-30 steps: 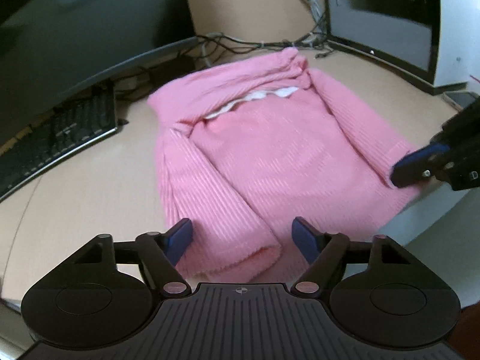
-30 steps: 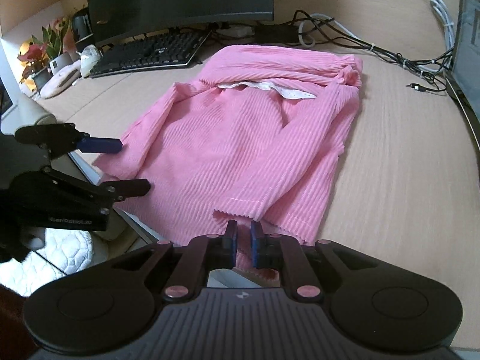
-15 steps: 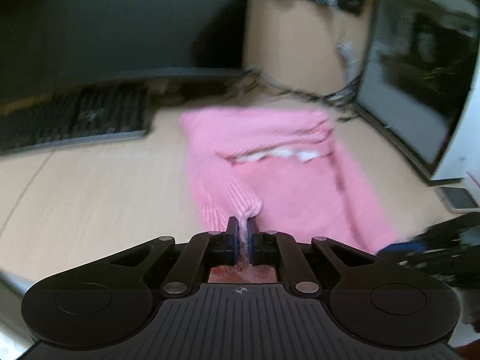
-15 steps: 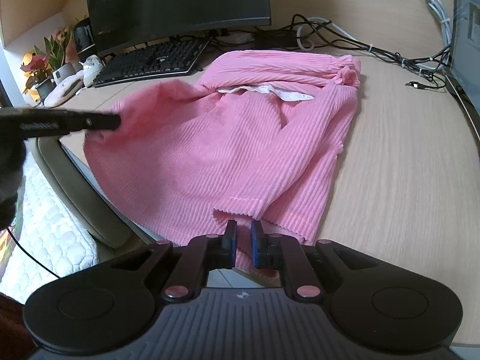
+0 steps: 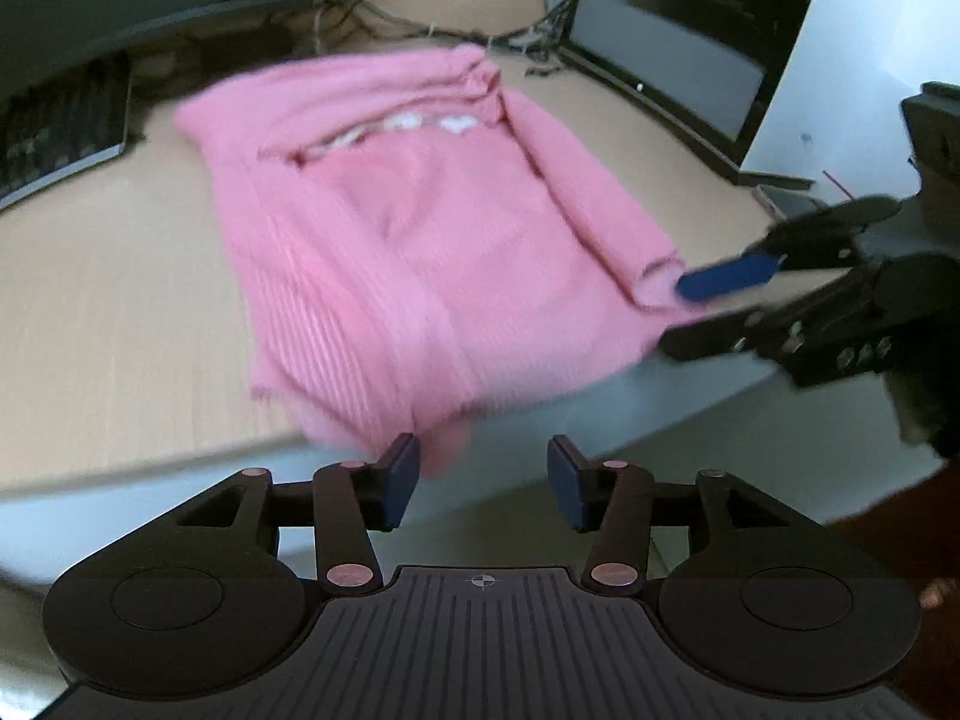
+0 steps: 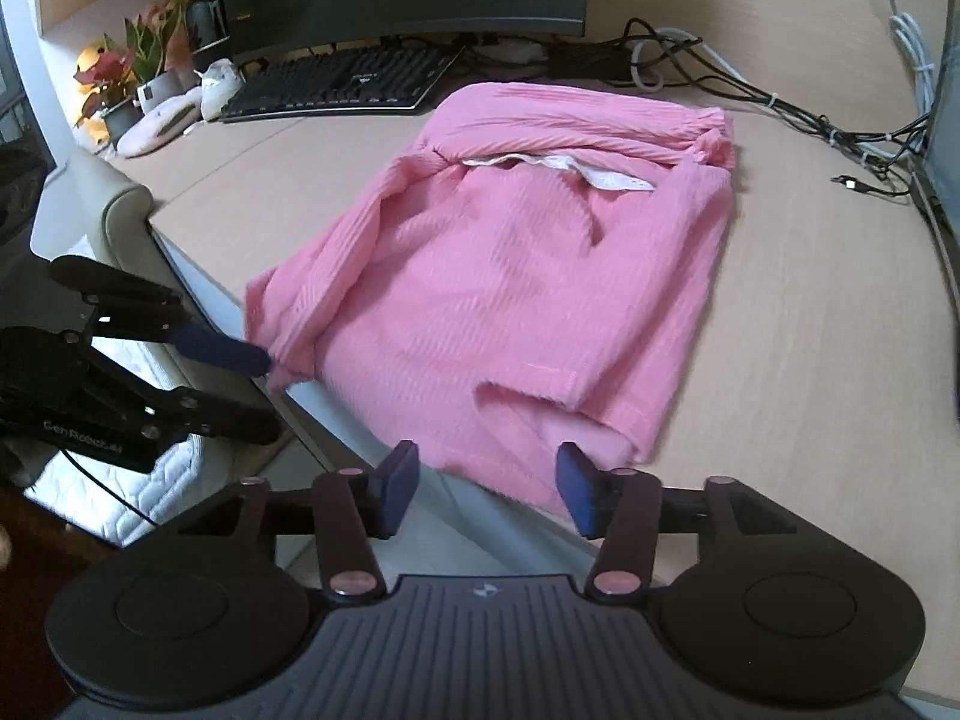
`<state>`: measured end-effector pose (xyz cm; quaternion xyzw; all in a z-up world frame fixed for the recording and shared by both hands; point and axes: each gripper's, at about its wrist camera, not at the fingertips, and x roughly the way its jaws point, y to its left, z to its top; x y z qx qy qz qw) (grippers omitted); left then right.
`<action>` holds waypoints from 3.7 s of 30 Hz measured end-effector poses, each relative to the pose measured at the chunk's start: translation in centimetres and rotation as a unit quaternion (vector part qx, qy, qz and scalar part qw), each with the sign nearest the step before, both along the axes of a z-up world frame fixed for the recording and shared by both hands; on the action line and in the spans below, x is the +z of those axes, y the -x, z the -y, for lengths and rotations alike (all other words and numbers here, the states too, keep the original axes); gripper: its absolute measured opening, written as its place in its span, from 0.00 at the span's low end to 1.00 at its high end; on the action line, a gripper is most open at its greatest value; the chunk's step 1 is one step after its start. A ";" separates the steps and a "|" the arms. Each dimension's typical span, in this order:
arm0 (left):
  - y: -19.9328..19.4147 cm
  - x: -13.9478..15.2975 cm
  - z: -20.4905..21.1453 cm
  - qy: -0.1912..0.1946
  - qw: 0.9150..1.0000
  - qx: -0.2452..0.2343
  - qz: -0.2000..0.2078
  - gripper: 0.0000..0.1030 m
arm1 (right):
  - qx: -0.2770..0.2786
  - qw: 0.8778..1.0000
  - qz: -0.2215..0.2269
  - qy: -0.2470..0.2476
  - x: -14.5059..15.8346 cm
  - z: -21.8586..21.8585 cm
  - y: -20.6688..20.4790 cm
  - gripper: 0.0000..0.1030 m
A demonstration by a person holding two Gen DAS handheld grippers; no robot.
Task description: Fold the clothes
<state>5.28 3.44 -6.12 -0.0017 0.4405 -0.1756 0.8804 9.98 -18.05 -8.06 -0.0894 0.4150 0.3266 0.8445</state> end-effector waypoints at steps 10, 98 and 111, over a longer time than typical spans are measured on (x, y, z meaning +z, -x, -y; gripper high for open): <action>-0.5 2.2 -3.7 -0.037 0.993 0.075 0.082 0.66 | -0.104 0.993 -0.011 -0.047 0.6 3.5 -3.0 0.58; -10.6 3.4 -8.3 0.273 0.959 -0.070 -0.038 0.92 | -0.207 0.976 0.066 0.001 4.6 -2.0 -6.2 0.61; -21.1 -1.7 -9.5 0.209 0.974 0.059 -0.058 0.49 | -0.146 0.983 0.098 0.061 4.4 -6.9 -18.0 0.38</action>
